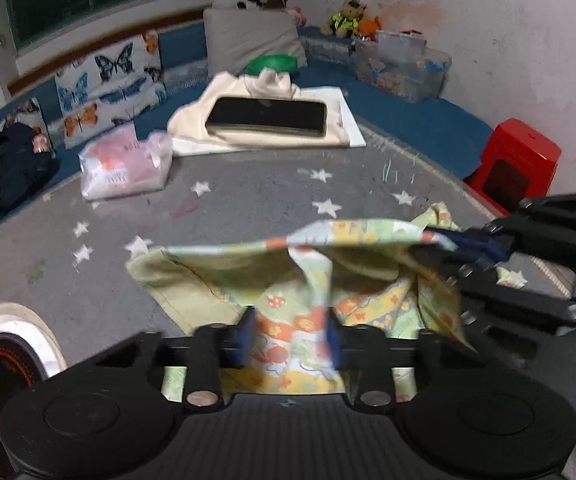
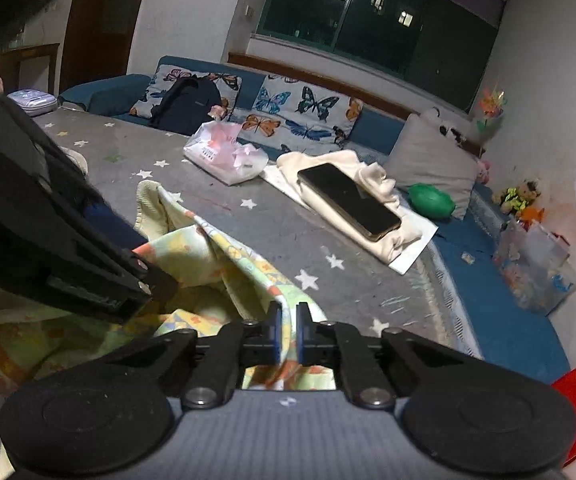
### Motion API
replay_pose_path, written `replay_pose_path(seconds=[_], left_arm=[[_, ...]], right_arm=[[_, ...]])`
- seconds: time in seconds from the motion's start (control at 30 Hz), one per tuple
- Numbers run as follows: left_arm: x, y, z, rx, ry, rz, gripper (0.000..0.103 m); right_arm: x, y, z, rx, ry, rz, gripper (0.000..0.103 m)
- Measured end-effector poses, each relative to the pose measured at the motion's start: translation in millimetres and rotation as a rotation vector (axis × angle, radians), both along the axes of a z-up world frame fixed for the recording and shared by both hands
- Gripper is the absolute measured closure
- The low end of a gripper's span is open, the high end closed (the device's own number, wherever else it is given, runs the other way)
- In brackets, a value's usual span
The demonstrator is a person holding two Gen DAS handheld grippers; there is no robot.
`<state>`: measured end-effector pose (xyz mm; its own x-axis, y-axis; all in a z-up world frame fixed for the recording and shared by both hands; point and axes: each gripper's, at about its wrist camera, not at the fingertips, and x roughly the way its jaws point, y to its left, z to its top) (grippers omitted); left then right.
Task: Fold clothes
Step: 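Grasp the shirt edge with the left gripper while the right gripper grasps another edge, then lift the shirt with both grippers and shake it open in the air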
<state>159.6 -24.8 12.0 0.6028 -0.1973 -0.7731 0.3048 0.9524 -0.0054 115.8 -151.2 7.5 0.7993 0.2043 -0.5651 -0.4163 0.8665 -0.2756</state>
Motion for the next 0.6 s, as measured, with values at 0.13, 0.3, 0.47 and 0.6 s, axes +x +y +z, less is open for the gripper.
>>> replay_pose_path(seconds=[0.13, 0.3, 0.47, 0.6], left_arm=[[1.0, 14.4, 6.8, -0.018, -0.028, 0.037, 0.097], [1.3, 34.7, 30.1, -0.03, -0.097, 0.091, 0.099], [5.4, 54.7, 62.9, -0.042, -0.174, 0.148, 0.1], [3.2, 71.9, 99.7, -0.059, -0.271, 0.203, 0.1]], right_arm=[[-1.5, -3.2, 7.8, -0.006, -0.045, -0.007, 0.101], [5.0, -5.6, 26.2, -0.011, -0.113, -0.026, 0.101], [14.7, -4.8, 56.9, -0.001, -0.204, -0.048, 0.101], [22.1, -5.8, 88.1, 0.022, -0.291, -0.076, 0.101]])
